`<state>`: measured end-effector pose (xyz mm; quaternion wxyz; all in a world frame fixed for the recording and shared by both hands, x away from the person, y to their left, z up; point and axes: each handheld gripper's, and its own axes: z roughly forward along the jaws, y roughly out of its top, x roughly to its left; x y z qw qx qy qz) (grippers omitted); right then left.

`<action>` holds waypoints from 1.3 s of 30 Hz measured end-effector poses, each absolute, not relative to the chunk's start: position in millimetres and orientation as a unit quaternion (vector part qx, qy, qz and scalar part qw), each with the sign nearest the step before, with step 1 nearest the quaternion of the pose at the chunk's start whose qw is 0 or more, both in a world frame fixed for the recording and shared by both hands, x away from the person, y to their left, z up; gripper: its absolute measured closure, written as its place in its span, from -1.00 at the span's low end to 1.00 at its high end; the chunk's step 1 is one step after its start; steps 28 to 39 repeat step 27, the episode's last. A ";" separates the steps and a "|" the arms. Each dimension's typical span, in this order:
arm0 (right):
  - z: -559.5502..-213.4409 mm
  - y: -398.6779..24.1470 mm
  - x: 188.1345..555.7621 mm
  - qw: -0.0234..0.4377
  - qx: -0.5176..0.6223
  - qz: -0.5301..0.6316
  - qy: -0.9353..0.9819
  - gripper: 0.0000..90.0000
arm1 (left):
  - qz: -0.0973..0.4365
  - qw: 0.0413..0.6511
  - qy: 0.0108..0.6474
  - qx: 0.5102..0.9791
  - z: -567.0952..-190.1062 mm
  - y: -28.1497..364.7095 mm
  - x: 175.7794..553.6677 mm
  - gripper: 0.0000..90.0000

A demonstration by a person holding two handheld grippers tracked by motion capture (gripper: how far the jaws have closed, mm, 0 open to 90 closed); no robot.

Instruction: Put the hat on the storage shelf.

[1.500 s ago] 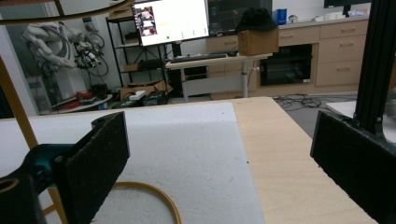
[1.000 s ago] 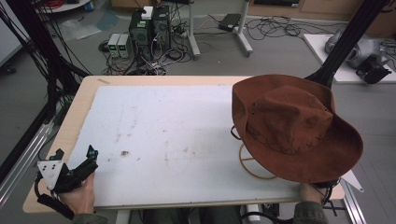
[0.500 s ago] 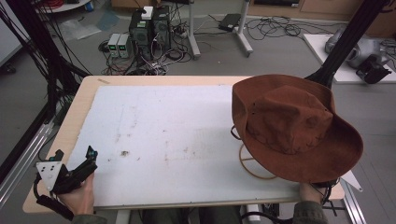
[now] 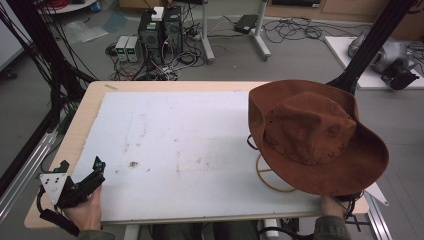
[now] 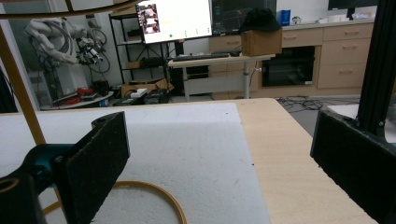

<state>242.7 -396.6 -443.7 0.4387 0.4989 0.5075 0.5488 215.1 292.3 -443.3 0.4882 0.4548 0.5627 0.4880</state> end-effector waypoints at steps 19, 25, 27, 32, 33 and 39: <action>-444.7 -395.8 242.9 0.432 0.501 0.549 0.511 -0.91 | 0.479 0.488 0.566 0.460 -444.4 290.9 217.4 -0.85; -445.0 -396.1 242.6 0.430 0.502 0.550 0.510 -0.91 | 0.480 0.491 0.563 0.461 -443.9 289.6 217.4 -0.85; -444.9 -396.6 242.7 0.431 0.502 0.550 0.509 -0.91 | 0.480 0.491 0.561 0.463 -443.4 288.4 217.8 -0.85; -444.9 -396.6 242.7 0.431 0.502 0.550 0.509 -0.91 | 0.480 0.491 0.561 0.463 -443.4 288.4 217.8 -0.85; -444.9 -396.6 242.7 0.431 0.502 0.550 0.509 -0.91 | 0.480 0.491 0.561 0.463 -443.4 288.4 217.8 -0.85; -444.9 -396.6 242.7 0.431 0.502 0.550 0.509 -0.91 | 0.480 0.491 0.561 0.463 -443.4 288.4 217.8 -0.85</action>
